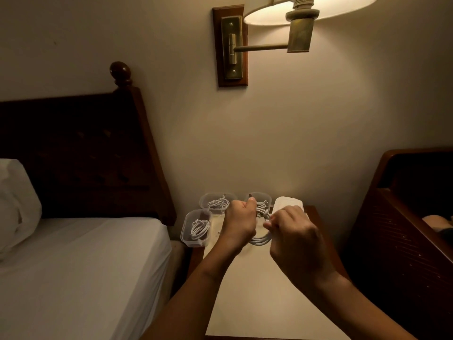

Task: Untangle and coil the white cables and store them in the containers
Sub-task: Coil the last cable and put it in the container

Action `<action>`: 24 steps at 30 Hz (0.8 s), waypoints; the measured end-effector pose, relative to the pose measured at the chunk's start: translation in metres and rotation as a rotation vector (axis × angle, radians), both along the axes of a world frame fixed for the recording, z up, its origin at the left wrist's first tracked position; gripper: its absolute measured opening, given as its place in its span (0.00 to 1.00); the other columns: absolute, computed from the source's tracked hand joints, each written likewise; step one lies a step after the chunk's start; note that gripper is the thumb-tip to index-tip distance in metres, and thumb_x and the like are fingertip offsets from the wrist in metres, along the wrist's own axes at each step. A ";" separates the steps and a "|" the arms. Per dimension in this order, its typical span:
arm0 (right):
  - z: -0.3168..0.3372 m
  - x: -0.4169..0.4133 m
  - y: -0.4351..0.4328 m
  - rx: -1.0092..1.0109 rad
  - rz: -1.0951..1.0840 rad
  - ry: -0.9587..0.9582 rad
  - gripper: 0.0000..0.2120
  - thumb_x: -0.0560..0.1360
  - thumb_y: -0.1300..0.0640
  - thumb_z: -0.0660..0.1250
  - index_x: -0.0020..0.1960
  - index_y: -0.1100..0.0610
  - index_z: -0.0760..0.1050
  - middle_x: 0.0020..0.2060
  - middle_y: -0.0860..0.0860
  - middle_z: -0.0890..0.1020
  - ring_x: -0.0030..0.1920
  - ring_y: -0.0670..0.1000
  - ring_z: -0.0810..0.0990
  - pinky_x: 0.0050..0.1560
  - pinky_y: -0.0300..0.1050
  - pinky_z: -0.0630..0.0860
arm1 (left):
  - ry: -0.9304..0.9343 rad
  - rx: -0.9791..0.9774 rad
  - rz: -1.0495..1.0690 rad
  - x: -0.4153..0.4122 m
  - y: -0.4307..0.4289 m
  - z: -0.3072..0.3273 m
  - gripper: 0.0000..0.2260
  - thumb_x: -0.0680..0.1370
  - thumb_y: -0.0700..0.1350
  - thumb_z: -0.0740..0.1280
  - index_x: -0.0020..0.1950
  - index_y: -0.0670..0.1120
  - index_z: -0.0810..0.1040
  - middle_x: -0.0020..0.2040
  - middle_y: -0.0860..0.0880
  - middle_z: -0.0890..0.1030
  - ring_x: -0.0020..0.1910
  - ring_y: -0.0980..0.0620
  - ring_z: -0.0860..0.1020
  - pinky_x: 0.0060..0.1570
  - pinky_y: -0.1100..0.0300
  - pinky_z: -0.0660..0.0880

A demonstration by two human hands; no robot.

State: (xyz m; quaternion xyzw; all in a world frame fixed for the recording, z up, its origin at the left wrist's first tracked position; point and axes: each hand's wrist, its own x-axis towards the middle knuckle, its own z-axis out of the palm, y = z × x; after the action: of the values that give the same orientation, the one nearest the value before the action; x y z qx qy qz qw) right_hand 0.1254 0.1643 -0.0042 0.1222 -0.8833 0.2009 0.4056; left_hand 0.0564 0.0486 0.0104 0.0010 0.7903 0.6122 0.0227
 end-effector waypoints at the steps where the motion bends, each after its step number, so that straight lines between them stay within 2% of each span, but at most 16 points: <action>1: 0.001 0.003 0.003 -0.111 0.039 -0.038 0.10 0.69 0.67 0.77 0.38 0.61 0.77 0.34 0.53 0.80 0.36 0.54 0.79 0.33 0.51 0.77 | -0.018 0.022 -0.012 0.000 -0.003 0.000 0.20 0.83 0.50 0.61 0.30 0.48 0.68 0.28 0.49 0.65 0.27 0.49 0.63 0.31 0.55 0.66; 3: 0.004 0.010 0.012 -0.355 0.126 -0.131 0.08 0.71 0.64 0.77 0.39 0.58 0.79 0.35 0.47 0.81 0.36 0.47 0.81 0.35 0.47 0.79 | -0.035 0.067 -0.058 0.000 -0.009 0.000 0.19 0.84 0.48 0.60 0.34 0.47 0.67 0.31 0.47 0.63 0.26 0.52 0.61 0.28 0.59 0.63; 5: 0.005 0.013 0.023 -0.539 0.211 -0.240 0.07 0.73 0.61 0.76 0.40 0.53 0.80 0.36 0.44 0.82 0.39 0.47 0.83 0.37 0.46 0.81 | -0.047 0.164 -0.096 0.005 -0.013 0.001 0.19 0.85 0.46 0.60 0.34 0.48 0.65 0.30 0.49 0.61 0.26 0.54 0.58 0.27 0.60 0.58; 6: 0.005 0.012 0.028 -0.567 0.246 -0.283 0.07 0.74 0.60 0.75 0.41 0.51 0.79 0.38 0.44 0.83 0.40 0.49 0.83 0.38 0.47 0.82 | -0.046 0.208 -0.113 0.008 -0.013 0.002 0.19 0.85 0.45 0.59 0.34 0.48 0.65 0.29 0.51 0.61 0.26 0.54 0.57 0.27 0.61 0.57; 9: 0.003 0.004 0.037 -0.428 0.303 -0.367 0.10 0.76 0.63 0.72 0.50 0.51 0.74 0.41 0.44 0.79 0.43 0.47 0.80 0.42 0.41 0.79 | -0.022 0.237 -0.146 0.012 -0.010 -0.003 0.19 0.86 0.46 0.59 0.34 0.48 0.64 0.29 0.51 0.62 0.26 0.54 0.58 0.26 0.61 0.58; 11: -0.001 0.001 0.034 -0.232 0.313 -0.435 0.20 0.78 0.68 0.66 0.65 0.51 0.67 0.43 0.41 0.74 0.45 0.44 0.76 0.43 0.32 0.73 | -0.007 0.224 -0.141 0.013 -0.008 -0.006 0.19 0.86 0.47 0.59 0.35 0.48 0.65 0.30 0.50 0.62 0.26 0.53 0.58 0.26 0.61 0.58; 12: -0.002 0.001 0.030 -0.146 0.291 -0.472 0.25 0.79 0.68 0.63 0.71 0.50 0.62 0.49 0.40 0.71 0.47 0.43 0.74 0.44 0.30 0.71 | -0.002 0.221 -0.137 0.014 -0.007 -0.007 0.19 0.86 0.48 0.59 0.35 0.48 0.65 0.30 0.50 0.62 0.25 0.53 0.59 0.26 0.61 0.59; 14: -0.006 0.001 0.022 -0.048 0.228 -0.488 0.30 0.78 0.65 0.58 0.77 0.50 0.53 0.59 0.44 0.66 0.52 0.43 0.71 0.49 0.31 0.71 | 0.011 0.201 -0.151 0.015 -0.005 -0.005 0.20 0.86 0.48 0.59 0.34 0.48 0.67 0.29 0.51 0.64 0.24 0.54 0.61 0.26 0.61 0.61; 16: -0.007 0.000 0.016 -0.012 0.166 -0.448 0.30 0.78 0.60 0.55 0.78 0.53 0.52 0.65 0.48 0.64 0.56 0.47 0.70 0.54 0.36 0.74 | 0.021 0.163 -0.172 0.017 -0.002 -0.004 0.21 0.86 0.48 0.58 0.33 0.47 0.66 0.28 0.51 0.64 0.22 0.56 0.62 0.26 0.61 0.62; 18: -0.009 -0.004 0.015 -0.035 0.154 -0.424 0.26 0.77 0.54 0.51 0.76 0.53 0.60 0.62 0.50 0.71 0.54 0.46 0.71 0.56 0.39 0.74 | 0.005 0.152 -0.200 0.020 -0.001 -0.003 0.21 0.87 0.48 0.58 0.33 0.47 0.67 0.28 0.51 0.64 0.22 0.56 0.62 0.26 0.62 0.62; 20: -0.014 -0.008 0.018 -0.056 0.203 -0.409 0.20 0.80 0.46 0.47 0.65 0.50 0.70 0.52 0.47 0.75 0.49 0.46 0.72 0.50 0.40 0.74 | -0.021 0.174 -0.248 0.022 -0.004 -0.001 0.20 0.87 0.48 0.57 0.35 0.46 0.69 0.28 0.51 0.66 0.23 0.56 0.63 0.25 0.62 0.63; 22: -0.018 -0.012 0.022 -0.088 0.265 -0.392 0.19 0.82 0.38 0.45 0.52 0.47 0.70 0.43 0.43 0.74 0.44 0.45 0.72 0.42 0.39 0.72 | -0.054 0.223 -0.329 0.023 -0.009 0.002 0.22 0.87 0.48 0.57 0.34 0.46 0.71 0.28 0.50 0.65 0.25 0.55 0.62 0.25 0.62 0.63; 24: -0.017 -0.014 0.027 -0.092 0.329 -0.382 0.18 0.83 0.36 0.45 0.46 0.46 0.67 0.39 0.41 0.72 0.41 0.45 0.72 0.37 0.37 0.68 | -0.080 0.248 -0.406 0.024 -0.014 0.006 0.25 0.87 0.48 0.57 0.30 0.48 0.73 0.27 0.51 0.63 0.26 0.54 0.60 0.27 0.63 0.64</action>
State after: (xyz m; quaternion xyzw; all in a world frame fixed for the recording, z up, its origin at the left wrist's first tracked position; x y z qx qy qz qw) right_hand 0.1119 0.1911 -0.0213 0.2057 -0.9020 0.3237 0.1985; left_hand 0.0803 0.0345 0.0163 0.1386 0.6911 0.6870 0.1763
